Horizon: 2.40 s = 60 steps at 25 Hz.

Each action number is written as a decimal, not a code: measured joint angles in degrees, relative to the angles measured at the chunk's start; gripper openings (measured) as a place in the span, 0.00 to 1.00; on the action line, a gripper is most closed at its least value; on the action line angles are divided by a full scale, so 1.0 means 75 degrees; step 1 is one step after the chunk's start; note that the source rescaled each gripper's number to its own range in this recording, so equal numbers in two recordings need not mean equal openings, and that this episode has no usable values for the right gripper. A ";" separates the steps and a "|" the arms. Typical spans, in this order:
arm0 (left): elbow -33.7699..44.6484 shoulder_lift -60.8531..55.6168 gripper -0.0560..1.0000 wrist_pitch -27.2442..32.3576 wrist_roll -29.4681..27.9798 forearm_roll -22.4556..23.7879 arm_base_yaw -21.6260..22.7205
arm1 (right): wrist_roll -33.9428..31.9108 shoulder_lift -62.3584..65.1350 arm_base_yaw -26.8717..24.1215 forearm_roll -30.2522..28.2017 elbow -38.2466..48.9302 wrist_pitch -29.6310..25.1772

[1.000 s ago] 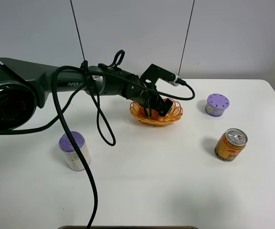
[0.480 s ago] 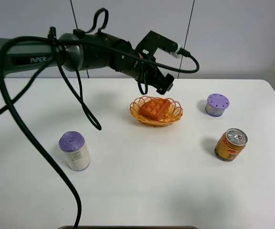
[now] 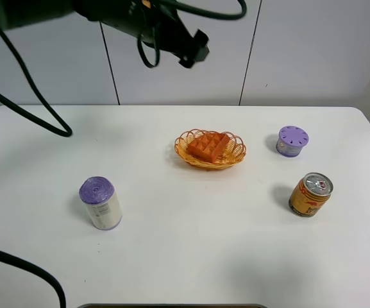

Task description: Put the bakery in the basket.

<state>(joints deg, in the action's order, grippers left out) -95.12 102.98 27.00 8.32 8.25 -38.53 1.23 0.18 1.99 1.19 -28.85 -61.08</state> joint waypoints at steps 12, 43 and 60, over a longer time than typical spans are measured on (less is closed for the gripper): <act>0.0000 -0.2116 0.92 0.2358 0.0026 0.0783 0.1238 | 0.0000 0.0000 0.0000 0.0000 0.0000 0.0000; 0.1213 -0.7453 0.92 0.5686 -0.0970 0.2126 0.1870 | 0.0000 0.0000 0.0000 0.0000 0.0000 0.0000; 0.4014 -1.1050 0.92 0.5699 -0.1423 0.2487 0.3245 | 0.0000 0.0000 0.0000 0.0000 0.0000 0.0000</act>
<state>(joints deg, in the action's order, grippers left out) -65.01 20.10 69.74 -2.35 26.90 -14.20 1.23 0.18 1.99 1.19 -28.85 -61.08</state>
